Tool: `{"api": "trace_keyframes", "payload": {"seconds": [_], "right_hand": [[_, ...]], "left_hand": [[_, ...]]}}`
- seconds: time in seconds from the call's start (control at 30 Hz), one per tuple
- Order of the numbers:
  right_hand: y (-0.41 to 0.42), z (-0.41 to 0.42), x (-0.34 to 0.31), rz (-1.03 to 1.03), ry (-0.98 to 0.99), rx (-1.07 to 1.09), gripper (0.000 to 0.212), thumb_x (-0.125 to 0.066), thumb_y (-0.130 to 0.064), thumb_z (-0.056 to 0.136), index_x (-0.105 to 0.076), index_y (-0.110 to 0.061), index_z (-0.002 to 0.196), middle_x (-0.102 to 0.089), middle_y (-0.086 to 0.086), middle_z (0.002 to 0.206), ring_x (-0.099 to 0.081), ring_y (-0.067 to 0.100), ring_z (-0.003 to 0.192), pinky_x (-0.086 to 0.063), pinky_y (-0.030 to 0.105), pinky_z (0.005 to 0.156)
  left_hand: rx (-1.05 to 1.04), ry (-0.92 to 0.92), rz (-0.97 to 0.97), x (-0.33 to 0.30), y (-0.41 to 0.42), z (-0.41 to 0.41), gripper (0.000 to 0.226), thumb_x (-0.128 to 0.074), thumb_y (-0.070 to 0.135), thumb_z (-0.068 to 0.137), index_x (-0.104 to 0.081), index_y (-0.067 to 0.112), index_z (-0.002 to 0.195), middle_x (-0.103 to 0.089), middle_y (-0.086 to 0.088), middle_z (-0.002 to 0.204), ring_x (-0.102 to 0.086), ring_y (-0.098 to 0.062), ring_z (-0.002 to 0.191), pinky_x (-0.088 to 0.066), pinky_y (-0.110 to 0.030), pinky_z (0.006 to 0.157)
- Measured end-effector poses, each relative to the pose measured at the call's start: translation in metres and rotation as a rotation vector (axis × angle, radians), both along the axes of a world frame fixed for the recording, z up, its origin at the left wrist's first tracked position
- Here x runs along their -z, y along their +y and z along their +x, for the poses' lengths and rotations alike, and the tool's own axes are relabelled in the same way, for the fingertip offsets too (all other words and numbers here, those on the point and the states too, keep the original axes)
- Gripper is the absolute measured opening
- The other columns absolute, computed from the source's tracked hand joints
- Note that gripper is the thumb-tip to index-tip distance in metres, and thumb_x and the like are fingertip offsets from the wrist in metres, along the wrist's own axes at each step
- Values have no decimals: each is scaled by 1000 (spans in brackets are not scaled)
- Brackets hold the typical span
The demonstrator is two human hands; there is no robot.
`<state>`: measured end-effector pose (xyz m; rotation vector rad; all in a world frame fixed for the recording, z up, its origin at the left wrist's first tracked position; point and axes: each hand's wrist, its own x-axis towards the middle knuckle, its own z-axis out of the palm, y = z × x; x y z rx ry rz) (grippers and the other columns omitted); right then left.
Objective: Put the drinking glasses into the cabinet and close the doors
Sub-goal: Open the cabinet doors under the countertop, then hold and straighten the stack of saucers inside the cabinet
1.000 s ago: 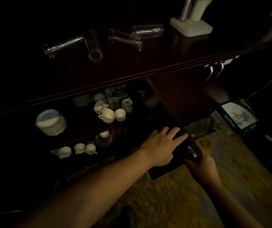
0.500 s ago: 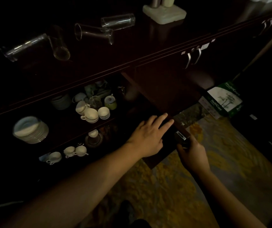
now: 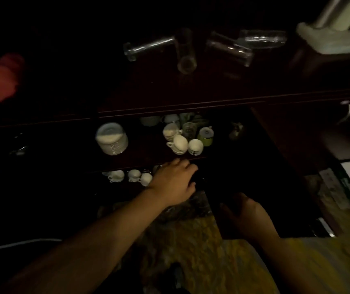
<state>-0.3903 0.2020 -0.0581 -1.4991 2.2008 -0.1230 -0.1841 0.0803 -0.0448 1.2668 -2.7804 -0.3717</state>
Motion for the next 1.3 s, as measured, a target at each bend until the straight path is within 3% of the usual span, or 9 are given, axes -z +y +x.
{"api": "trace_keyframes", "payload": {"seconds": [0.13, 0.27, 0.43, 0.57, 0.67, 0.77, 0.9, 1.1, 1.3], "right_hand": [[-67, 71, 6, -52, -59, -194, 46, -61, -49, 94, -59, -26, 133, -68, 3, 124, -67, 24, 109, -53, 32, 83], [-129, 140, 16, -53, -91, -390, 45, -63, -41, 93, -55, -28, 136, -66, 4, 129, -66, 27, 113, -54, 35, 86], [-197, 216, 51, -65, -82, -499, 49, -69, -31, 91, -57, -18, 137, -64, 19, 128, -63, 41, 113, -54, 42, 87], [-243, 256, 99, -39, -26, -605, 66, -68, -32, 91, -43, -20, 151, -50, 15, 148, -49, 38, 134, -48, 45, 104], [-270, 273, 141, 44, 98, -693, 75, -60, -44, 94, -27, -22, 159, -36, 10, 159, -35, 35, 144, -40, 48, 112], [-287, 286, 180, 139, 187, -743, 84, -58, -48, 95, -15, -22, 162, -20, 9, 167, -26, 37, 149, -36, 52, 115], [-299, 297, 213, 205, 226, -757, 86, -58, -40, 96, -6, -23, 162, -1, 5, 171, -14, 37, 153, -29, 56, 117], [-300, 298, 257, 213, 235, -758, 77, -49, -36, 103, -4, -20, 163, 3, 4, 171, -7, 33, 155, -19, 52, 122], [-297, 289, 282, 157, 231, -793, 83, -49, -39, 100, 1, -17, 162, 5, 7, 171, 1, 33, 156, -15, 53, 124]], "left_hand": [[-274, 5, 74, 16, -30, 98, 40, -54, 46, 87, -57, 23, 120, -59, -3, 116, -54, -26, 110, -52, -39, 85], [-561, 89, 169, 43, -63, 182, 46, -57, 48, 89, -57, 21, 126, -62, -7, 123, -56, -29, 114, -52, -41, 88], [-823, 203, 301, 85, -108, 254, 55, -55, 56, 89, -54, 20, 131, -61, -11, 128, -58, -32, 116, -52, -41, 92], [-921, 283, 341, 120, -146, 284, 60, -52, 62, 89, -50, 20, 133, -57, -13, 131, -58, -34, 117, -51, -41, 90], [-1018, 337, 427, 148, -177, 296, 71, -45, 67, 90, -39, 21, 143, -48, -13, 143, -53, -34, 125, -49, -44, 96], [-1129, 506, 511, 175, -206, 304, 75, -43, 69, 90, -38, 21, 148, -48, -10, 148, -50, -33, 130, -46, -43, 101], [-1143, 621, 531, 196, -233, 305, 69, -45, 62, 94, -38, 21, 149, -47, -9, 149, -47, -31, 134, -40, -38, 103], [-1183, 804, 649, 225, -256, 294, 55, -47, 51, 98, -44, 24, 145, -48, -7, 148, -49, -31, 130, -45, -48, 104], [-1217, 1022, 822, 248, -256, 289, 51, -45, 50, 99, -39, 27, 144, -48, -9, 145, -55, -32, 121, -52, -42, 90]]}}
